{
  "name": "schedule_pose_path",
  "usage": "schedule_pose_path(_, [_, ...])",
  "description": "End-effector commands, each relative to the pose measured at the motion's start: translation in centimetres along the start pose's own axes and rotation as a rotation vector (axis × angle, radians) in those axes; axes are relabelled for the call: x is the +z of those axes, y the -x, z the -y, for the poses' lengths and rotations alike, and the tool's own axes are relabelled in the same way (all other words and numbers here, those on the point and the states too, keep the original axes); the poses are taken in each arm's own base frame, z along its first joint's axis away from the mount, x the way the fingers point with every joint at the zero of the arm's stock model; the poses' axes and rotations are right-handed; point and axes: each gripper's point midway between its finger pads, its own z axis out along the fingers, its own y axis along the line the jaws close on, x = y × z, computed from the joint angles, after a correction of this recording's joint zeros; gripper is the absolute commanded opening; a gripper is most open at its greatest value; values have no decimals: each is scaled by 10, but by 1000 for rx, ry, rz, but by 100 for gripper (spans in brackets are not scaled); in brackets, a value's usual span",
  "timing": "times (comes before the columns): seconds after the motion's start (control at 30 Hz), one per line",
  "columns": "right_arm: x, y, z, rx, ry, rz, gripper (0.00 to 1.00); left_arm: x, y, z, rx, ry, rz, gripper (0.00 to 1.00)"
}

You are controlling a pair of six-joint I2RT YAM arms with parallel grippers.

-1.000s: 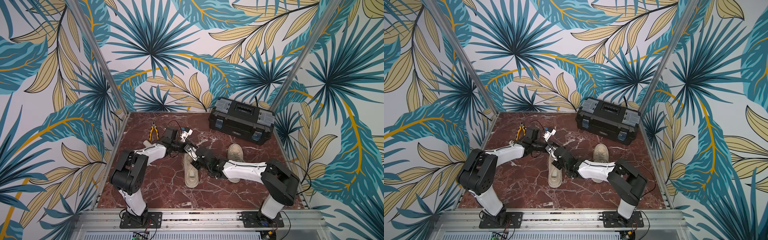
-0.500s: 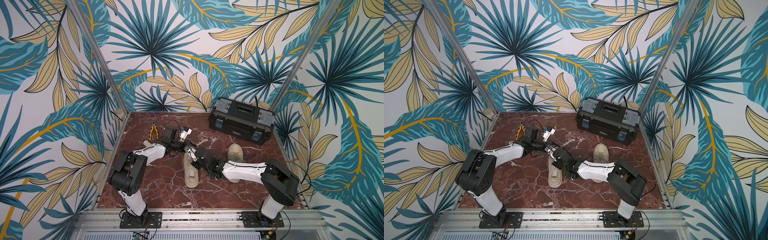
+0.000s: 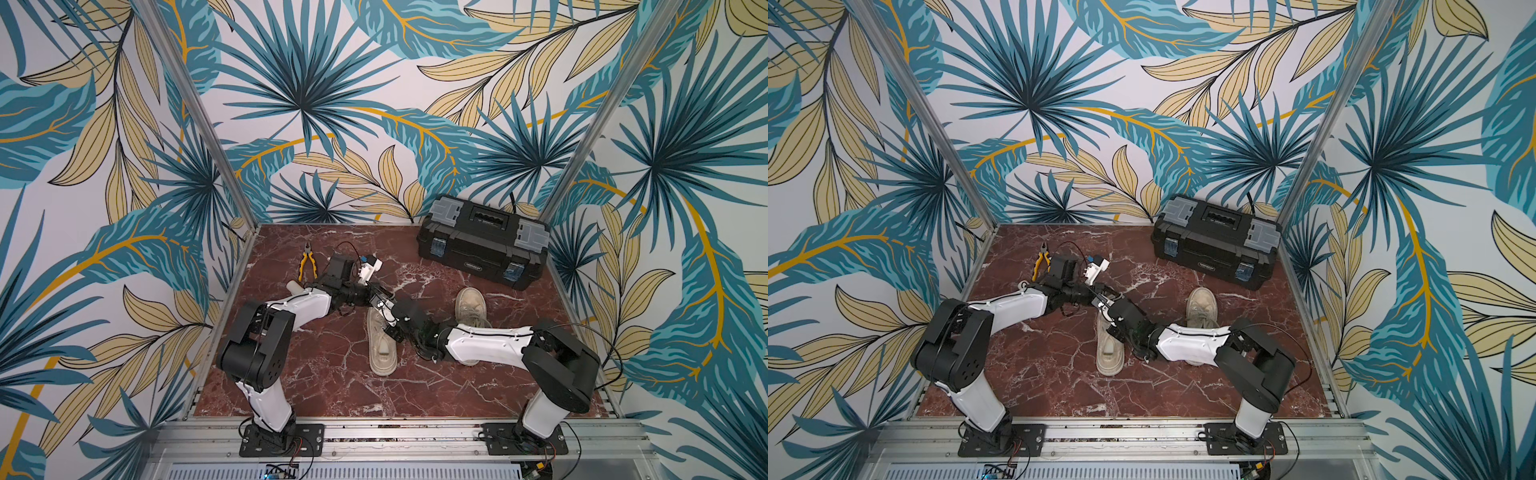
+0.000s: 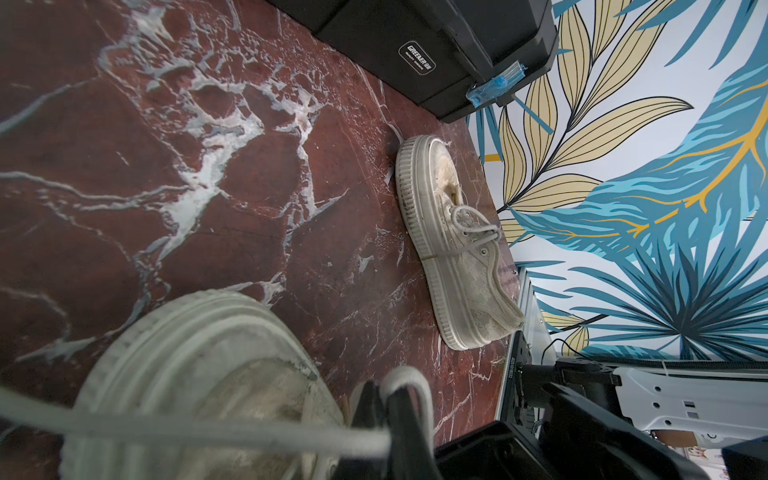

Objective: Tie the shoes
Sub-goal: Cross the shoelace with the shoelace.

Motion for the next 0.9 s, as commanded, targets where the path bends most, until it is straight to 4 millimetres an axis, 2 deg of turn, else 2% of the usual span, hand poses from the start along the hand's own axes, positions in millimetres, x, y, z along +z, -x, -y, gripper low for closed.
schedule_pose_path(0.0, [-4,-45,-6,18,47,-118,9,-6,1,16,37,-65,5,2])
schedule_pose_path(0.1, [-6,-38,-12,50,89,-86,9,-4,1,14,32,-66,0,2])
schedule_pose_path(0.27, [5,-35,-18,48,104,-92,12,-3,2,16,29,-78,-2,2])
schedule_pose_path(0.5, [-12,-16,-5,110,114,-38,33,-5,-1,14,29,-66,-2,2])
schedule_pose_path(0.77, [-38,-19,3,219,231,-50,56,-6,-1,12,30,-47,2,2])
schedule_pose_path(0.87, [-50,-25,19,313,258,-47,62,-7,-2,9,34,-28,4,2])
